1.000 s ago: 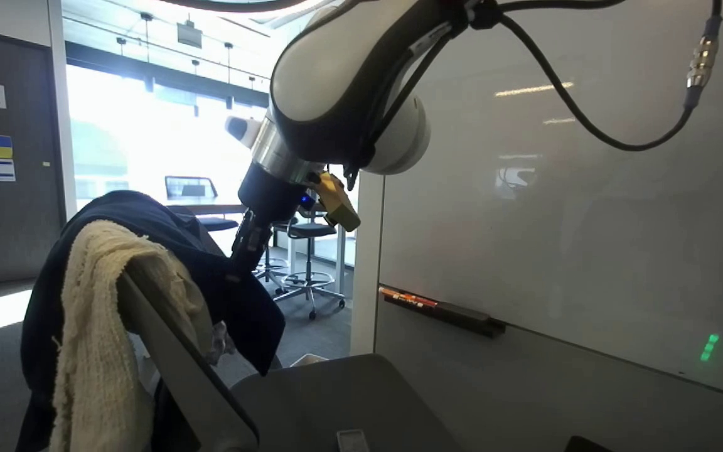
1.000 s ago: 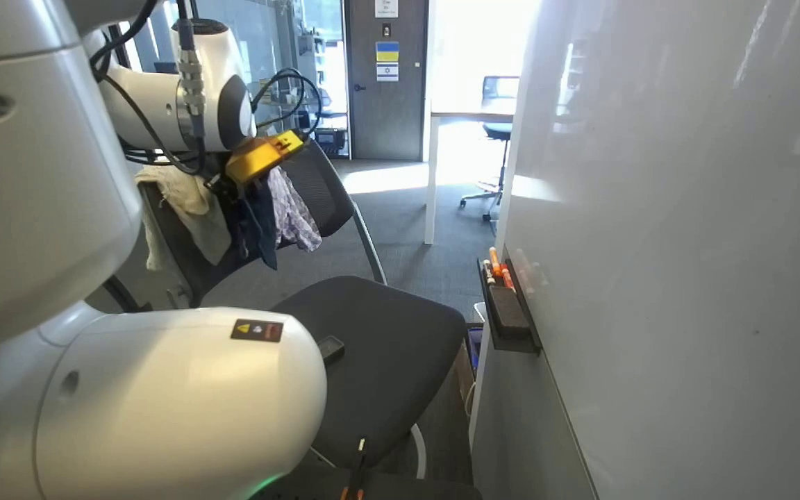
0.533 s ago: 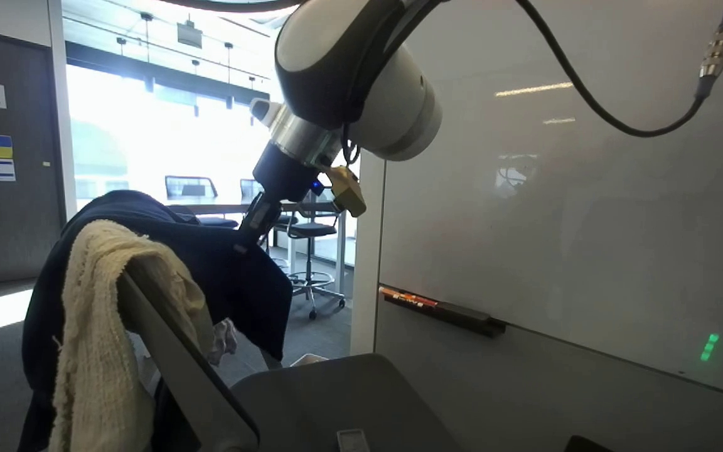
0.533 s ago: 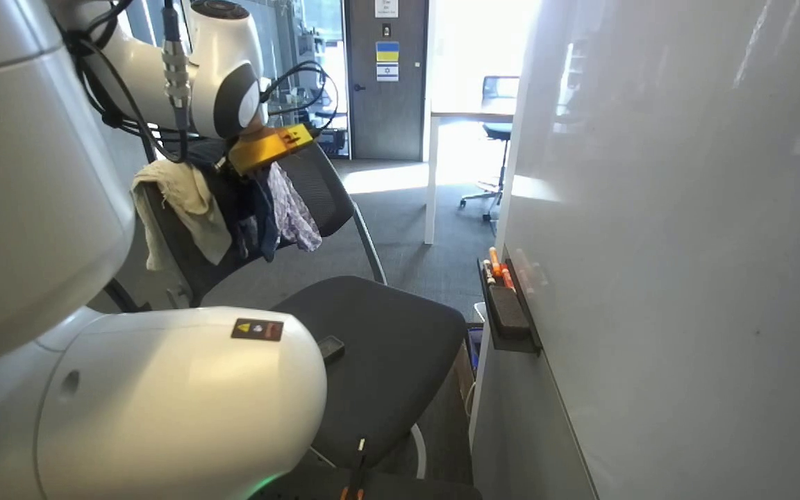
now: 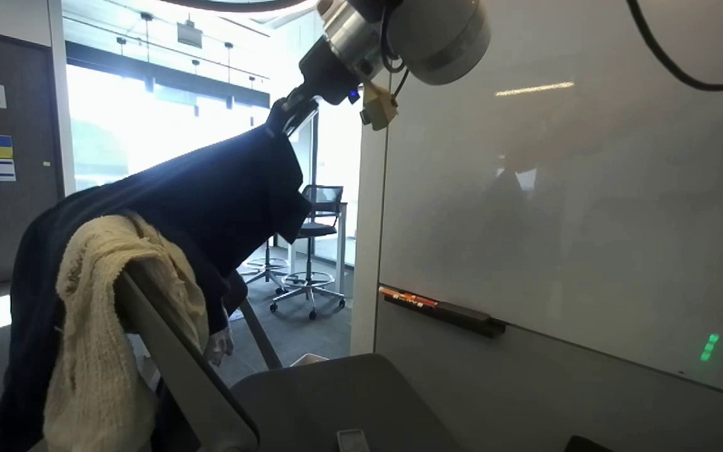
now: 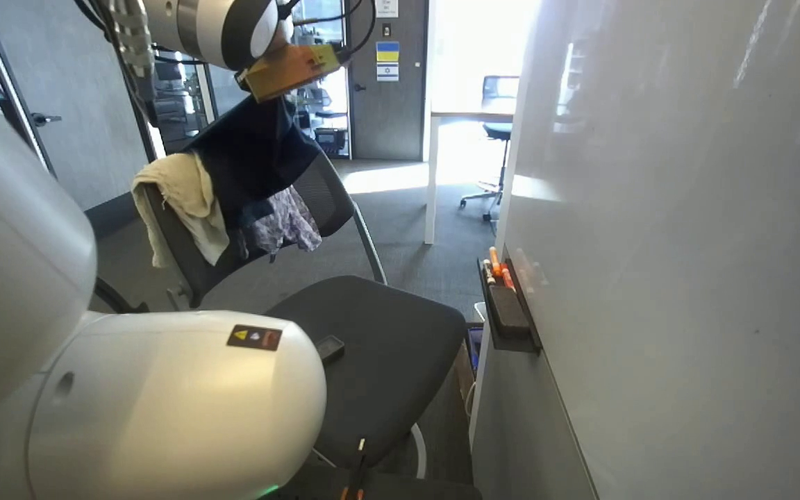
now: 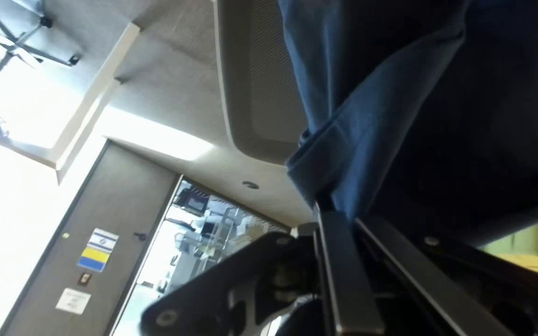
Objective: Move the clothes to the seat of the chair
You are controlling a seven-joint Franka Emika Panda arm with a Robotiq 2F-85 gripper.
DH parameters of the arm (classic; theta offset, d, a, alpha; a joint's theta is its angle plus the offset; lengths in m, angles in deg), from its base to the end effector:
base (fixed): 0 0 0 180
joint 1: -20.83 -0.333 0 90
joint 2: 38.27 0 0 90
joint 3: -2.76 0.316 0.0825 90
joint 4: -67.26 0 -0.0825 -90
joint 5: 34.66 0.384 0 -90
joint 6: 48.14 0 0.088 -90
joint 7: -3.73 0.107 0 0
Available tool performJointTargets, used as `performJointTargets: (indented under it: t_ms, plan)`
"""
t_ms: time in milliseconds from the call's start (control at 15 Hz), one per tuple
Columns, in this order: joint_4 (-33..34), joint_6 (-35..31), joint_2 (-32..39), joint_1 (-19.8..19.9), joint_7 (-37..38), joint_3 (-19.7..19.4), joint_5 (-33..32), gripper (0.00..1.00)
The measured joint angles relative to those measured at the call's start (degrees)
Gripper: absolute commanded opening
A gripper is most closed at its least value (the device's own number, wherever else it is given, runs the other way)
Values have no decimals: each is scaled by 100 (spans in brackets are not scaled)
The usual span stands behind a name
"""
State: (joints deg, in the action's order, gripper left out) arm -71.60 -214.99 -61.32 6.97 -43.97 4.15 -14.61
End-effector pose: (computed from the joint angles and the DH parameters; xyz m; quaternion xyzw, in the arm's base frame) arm 0.4593 0.1047 0.5611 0.8286 0.3493 0.4371 0.0188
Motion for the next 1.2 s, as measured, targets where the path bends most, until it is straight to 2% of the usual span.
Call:
performJointTargets:
  t_ms: [333, 533, 667, 933, 1133, 1200]
  plan:
    - [140, -642, -259, 778, 218, 93, -275, 4]
    - [245, -842, -475, 1243, 1146, 71, -1175, 5]
    - [295, -938, -641, 1709, 1715, 201, -1648, 4]
    - [316, -1160, -911, 3229, 2312, 1094, -1934, 6]
    - [285, -852, -1160, 4470, 2823, 1881, -2433, 5]
    - [283, -662, -1254, 4774, 2881, 2102, -2490, 5]
